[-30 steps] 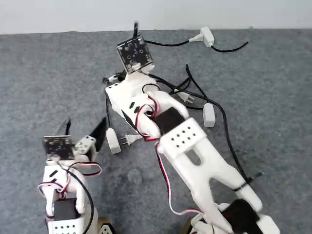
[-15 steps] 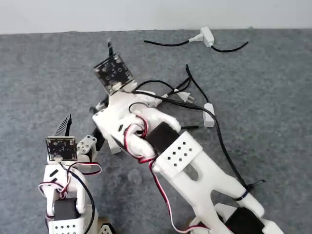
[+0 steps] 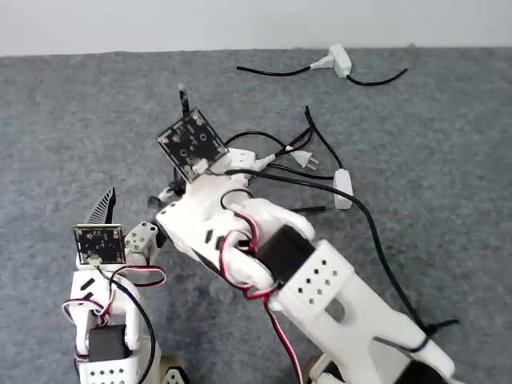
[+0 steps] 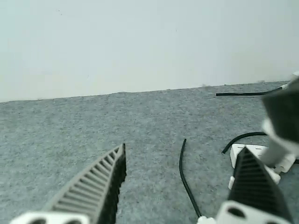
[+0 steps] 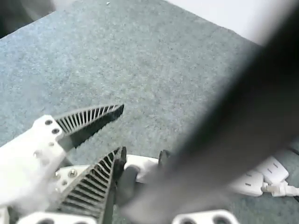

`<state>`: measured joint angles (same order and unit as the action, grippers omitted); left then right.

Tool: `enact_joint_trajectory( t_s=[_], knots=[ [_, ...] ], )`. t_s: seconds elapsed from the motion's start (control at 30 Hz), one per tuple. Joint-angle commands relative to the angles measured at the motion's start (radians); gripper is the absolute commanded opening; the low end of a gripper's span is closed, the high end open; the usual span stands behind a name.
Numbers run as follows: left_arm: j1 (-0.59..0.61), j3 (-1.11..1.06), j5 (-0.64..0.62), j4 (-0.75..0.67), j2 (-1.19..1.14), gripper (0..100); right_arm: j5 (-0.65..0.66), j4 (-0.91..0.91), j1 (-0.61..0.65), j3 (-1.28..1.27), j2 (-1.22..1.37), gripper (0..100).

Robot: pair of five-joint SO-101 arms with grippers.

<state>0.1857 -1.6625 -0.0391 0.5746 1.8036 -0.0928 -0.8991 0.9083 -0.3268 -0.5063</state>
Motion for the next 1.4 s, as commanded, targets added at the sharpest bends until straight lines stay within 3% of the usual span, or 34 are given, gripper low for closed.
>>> enact_joint_trajectory(
  t_s=[0.0,0.27,1.37],
  knots=[
    [-0.003,0.015,0.012,-0.029,0.017,35,0.015,0.004,0.004,-0.011,-0.068,0.7],
    [-0.046,0.022,0.011,0.029,0.017,35,0.074,0.093,0.002,-0.066,-0.076,0.8],
    [-0.048,0.082,0.009,0.109,0.018,35,0.078,0.194,-0.048,-0.239,-0.076,0.8]
  ],
)
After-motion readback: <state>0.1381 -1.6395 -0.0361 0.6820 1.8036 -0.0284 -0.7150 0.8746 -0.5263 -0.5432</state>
